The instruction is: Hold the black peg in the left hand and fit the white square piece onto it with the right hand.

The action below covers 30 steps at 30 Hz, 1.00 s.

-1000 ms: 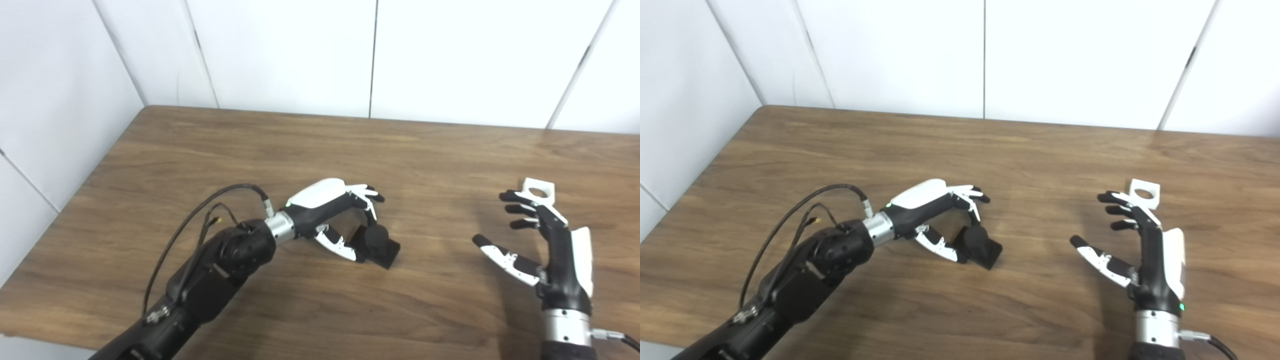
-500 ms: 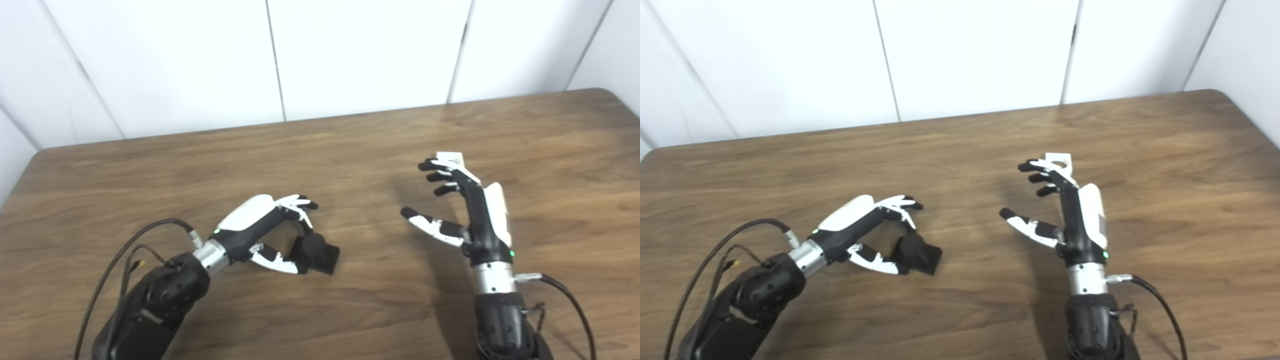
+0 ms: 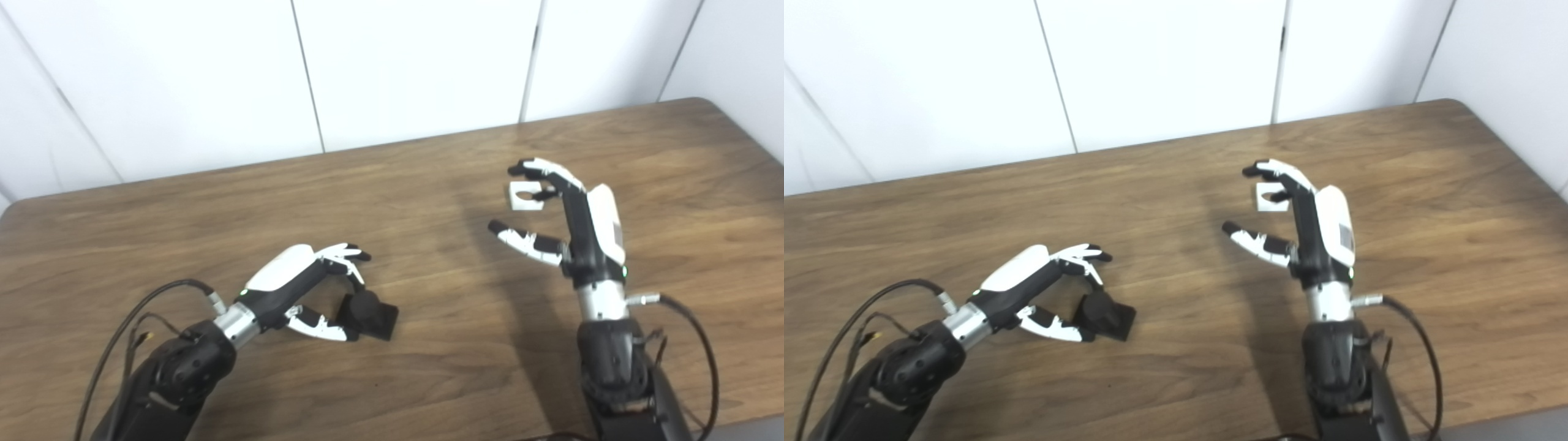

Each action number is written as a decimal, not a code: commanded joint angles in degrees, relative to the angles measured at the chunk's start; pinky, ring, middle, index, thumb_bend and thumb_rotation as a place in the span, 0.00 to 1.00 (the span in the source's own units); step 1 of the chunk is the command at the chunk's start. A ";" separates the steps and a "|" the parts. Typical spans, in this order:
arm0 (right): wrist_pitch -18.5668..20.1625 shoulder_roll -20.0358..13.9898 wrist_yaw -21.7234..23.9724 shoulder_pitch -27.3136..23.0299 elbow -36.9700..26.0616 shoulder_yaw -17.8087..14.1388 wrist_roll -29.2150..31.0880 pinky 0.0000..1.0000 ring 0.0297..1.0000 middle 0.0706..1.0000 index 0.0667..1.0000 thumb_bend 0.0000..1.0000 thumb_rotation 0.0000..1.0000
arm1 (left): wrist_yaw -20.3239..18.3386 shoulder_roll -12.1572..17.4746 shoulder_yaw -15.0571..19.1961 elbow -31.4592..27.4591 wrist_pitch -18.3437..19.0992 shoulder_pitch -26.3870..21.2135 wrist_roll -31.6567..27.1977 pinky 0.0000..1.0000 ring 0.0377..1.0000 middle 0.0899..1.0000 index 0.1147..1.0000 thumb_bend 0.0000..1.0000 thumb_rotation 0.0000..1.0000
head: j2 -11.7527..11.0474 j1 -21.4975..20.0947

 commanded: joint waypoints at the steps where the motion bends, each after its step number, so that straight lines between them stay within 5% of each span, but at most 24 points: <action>1: 1.59 -2.60 1.93 -4.17 -1.53 -0.65 -1.32 0.65 0.78 0.82 0.69 0.60 0.21 | -3.56 2.22 -1.19 0.67 0.74 1.63 2.01 0.88 0.95 0.87 0.42 0.52 0.07 | -0.18 -0.22; 10: 8.46 -12.63 10.31 -14.60 3.89 -0.16 -4.12 0.64 0.80 0.85 0.72 0.66 0.29 | -3.27 2.66 -1.13 0.97 -0.26 2.43 1.95 0.88 0.94 0.88 0.42 0.52 0.07 | -0.68 -0.98; 18: 12.10 -21.96 22.54 -23.74 12.10 4.99 -5.85 0.73 0.88 0.90 0.78 0.67 0.37 | -3.03 2.80 -0.98 1.36 -1.16 2.74 1.50 0.88 0.94 0.88 0.42 0.52 0.07 | -0.76 -0.96; 26: 10.94 -25.67 26.68 -27.70 19.98 7.72 -4.10 0.79 0.93 0.94 0.79 0.70 0.40 | -2.98 2.83 -1.07 1.36 -2.00 2.88 2.09 0.91 0.94 0.88 0.42 0.52 0.07 | -1.01 -0.54; 30: 10.24 -26.90 28.55 -28.67 22.72 8.85 -3.05 0.83 0.95 0.95 0.80 0.72 0.57 | -3.03 2.99 -0.90 0.88 -1.68 3.32 1.92 0.92 0.94 0.87 0.42 0.52 0.07 | -0.78 -0.14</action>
